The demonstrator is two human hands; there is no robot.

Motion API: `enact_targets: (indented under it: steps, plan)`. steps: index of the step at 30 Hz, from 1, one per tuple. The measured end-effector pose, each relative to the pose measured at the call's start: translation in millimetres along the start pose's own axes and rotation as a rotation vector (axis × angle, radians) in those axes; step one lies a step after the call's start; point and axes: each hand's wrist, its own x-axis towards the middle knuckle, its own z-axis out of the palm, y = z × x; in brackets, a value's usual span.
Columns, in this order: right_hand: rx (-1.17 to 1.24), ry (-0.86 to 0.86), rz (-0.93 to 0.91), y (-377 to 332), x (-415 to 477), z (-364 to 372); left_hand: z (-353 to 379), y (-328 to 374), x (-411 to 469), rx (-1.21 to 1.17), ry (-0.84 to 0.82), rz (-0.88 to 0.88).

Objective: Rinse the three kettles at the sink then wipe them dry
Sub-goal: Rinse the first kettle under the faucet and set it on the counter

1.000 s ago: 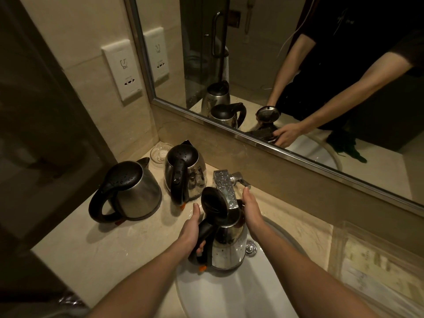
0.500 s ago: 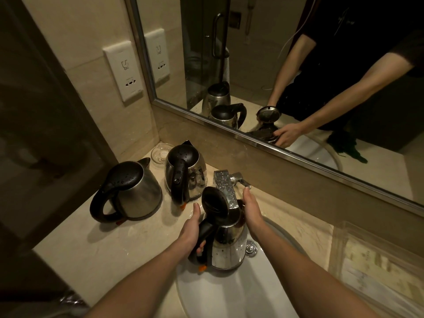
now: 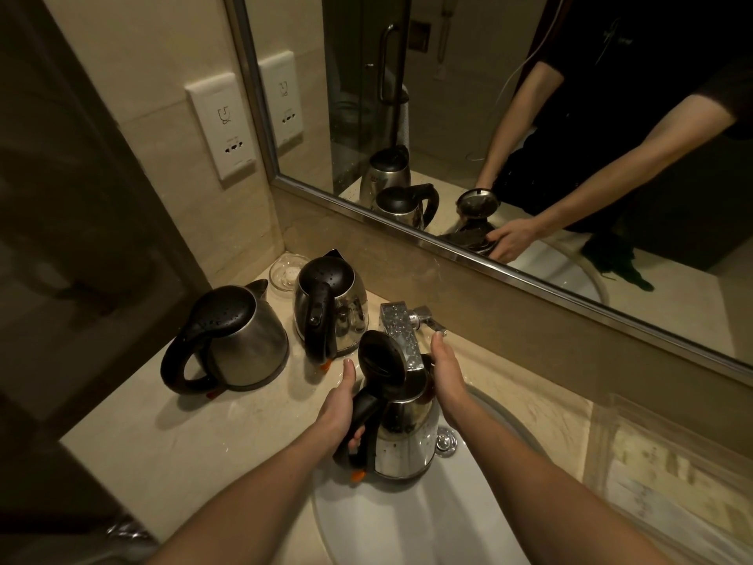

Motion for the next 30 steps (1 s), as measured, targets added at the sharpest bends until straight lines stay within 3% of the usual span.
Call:
enact_targets:
  steps: [30]
  plan:
    - [-0.046,0.045,-0.015,7.2,9.9,-0.7,2.3,2.5,-4.7,0.014,-0.002,0.006]
